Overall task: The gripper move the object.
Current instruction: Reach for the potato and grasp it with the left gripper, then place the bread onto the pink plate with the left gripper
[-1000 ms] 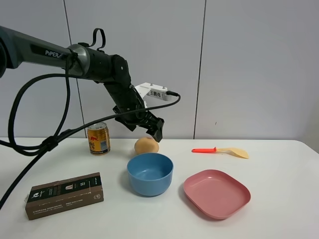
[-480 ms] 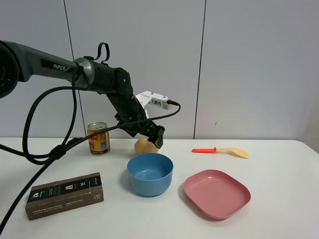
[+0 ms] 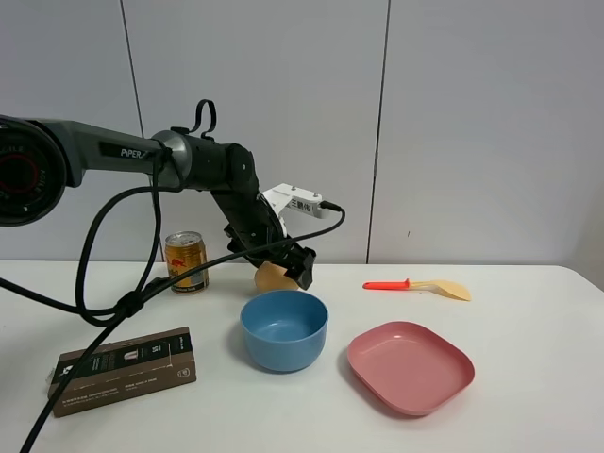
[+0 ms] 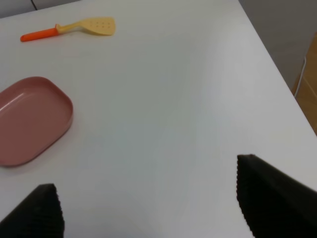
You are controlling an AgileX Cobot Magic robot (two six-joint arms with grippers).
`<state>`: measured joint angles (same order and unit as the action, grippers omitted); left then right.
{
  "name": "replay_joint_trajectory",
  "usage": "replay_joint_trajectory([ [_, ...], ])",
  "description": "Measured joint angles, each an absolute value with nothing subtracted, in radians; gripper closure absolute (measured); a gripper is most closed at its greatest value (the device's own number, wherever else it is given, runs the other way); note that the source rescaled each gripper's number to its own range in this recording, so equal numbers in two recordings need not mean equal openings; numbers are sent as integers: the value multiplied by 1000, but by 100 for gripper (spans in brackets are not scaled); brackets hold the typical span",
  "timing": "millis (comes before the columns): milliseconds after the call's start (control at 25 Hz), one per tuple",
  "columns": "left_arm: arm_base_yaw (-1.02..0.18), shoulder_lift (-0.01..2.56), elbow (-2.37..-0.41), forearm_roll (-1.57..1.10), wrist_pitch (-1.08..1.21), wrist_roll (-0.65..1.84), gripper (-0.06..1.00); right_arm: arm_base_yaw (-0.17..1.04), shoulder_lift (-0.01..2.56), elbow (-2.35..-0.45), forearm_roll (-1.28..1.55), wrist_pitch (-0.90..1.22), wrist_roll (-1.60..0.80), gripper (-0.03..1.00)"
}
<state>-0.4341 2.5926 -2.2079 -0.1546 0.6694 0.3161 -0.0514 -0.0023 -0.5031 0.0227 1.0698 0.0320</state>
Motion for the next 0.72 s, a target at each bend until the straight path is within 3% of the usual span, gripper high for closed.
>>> replay_joint_trajectory([
  [360,-434,2604,-2208,-155,666,316,1,-51,-2,-503,23,1070,32,-3],
  [440,-434,2604,-2208,-154,666,316,12,-51,-2,-503,23,1070,32,-3],
  [720,-434,2604,-2209,-154,656,316,78,-51,-2,-503,23,1070,32,-3],
])
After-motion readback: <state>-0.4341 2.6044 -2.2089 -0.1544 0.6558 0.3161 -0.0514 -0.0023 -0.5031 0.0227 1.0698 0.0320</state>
